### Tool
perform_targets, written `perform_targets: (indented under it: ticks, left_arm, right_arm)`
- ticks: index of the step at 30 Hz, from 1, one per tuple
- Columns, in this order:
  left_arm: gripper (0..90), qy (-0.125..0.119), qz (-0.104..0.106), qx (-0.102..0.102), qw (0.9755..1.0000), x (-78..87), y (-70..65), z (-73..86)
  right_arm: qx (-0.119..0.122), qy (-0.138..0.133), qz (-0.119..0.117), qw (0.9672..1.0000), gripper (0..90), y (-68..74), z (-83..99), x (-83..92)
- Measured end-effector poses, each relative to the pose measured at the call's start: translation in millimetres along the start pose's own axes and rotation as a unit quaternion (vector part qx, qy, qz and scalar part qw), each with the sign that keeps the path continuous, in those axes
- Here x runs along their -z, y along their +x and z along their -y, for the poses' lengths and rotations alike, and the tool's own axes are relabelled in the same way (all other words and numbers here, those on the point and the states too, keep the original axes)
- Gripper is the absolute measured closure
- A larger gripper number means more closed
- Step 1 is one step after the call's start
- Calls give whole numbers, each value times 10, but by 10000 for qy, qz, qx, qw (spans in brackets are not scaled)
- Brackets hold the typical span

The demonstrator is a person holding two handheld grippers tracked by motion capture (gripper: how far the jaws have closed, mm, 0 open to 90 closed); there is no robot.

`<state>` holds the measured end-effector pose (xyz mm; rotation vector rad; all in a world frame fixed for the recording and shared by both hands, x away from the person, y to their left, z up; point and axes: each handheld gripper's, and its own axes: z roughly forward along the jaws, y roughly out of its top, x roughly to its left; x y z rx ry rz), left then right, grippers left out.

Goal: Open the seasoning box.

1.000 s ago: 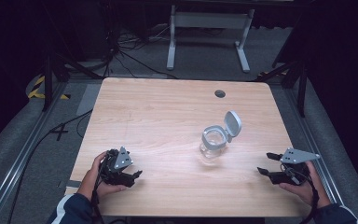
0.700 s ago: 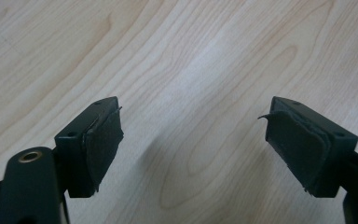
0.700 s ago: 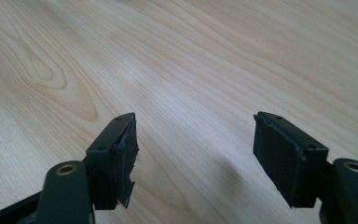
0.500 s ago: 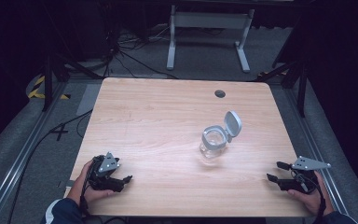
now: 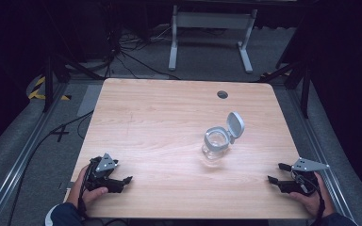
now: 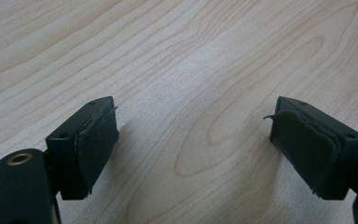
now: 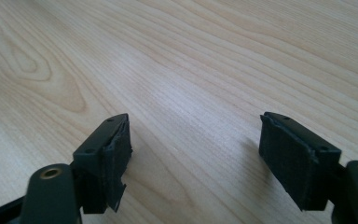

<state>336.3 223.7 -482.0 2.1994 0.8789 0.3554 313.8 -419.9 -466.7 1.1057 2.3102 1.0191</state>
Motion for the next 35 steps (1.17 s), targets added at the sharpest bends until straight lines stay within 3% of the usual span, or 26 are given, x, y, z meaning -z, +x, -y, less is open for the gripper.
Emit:
perform_targets:
  ticks: [17, 19, 21, 35]
  left_arm:
    - [134, 85, -22, 40, 10000, 3, 3, -8]
    - [125, 45, -85, 65, 9999, -15, 10, -13]
    - [70, 157, -118, 65, 9998, -14, 22, -24]
    - [42, 157, -104, 131, 9997, -39, 26, -32]
  right_arm:
    - [-94, 31, 105, 9999, 205, 8, -48, -59]
    - [-92, 30, 105, 9999, 205, 8, -48, -59]
    - [-92, 31, 104, 9999, 205, 8, -49, -59]
    - [-90, 31, 101, 9999, 205, 7, -49, -59]
